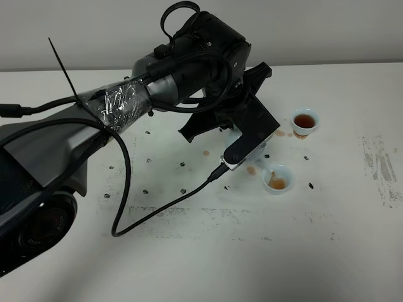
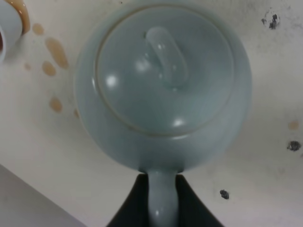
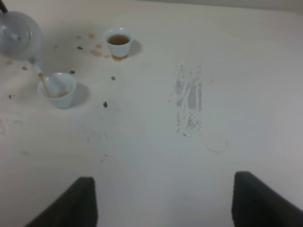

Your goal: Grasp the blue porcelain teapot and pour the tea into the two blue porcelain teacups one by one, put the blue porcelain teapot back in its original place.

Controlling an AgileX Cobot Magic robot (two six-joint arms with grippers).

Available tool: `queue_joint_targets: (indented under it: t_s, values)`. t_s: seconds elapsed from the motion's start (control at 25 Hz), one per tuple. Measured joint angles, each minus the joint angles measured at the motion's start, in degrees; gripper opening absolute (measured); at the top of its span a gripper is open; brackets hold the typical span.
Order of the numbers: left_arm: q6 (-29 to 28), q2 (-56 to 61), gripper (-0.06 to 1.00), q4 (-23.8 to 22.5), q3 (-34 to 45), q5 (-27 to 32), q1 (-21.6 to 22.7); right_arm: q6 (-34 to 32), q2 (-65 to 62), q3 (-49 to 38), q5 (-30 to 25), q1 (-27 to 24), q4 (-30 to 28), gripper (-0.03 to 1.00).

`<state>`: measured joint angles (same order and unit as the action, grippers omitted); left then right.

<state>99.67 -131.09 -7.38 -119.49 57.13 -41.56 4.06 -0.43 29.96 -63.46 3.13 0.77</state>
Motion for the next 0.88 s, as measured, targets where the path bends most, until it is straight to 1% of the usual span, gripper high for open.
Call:
queue_joint_targets:
  t_s: [0.6, 0.88]
  values:
    - [0.0, 0.0, 0.00, -0.4, 0.0, 0.0, 0.0, 0.0, 0.0, 0.0, 0.0, 0.0, 0.0, 0.58]
    - [0.0, -1.4, 0.00, -0.5, 0.0, -1.9, 0.0, 0.0, 0.0, 0.0, 0.0, 0.0, 0.0, 0.58]
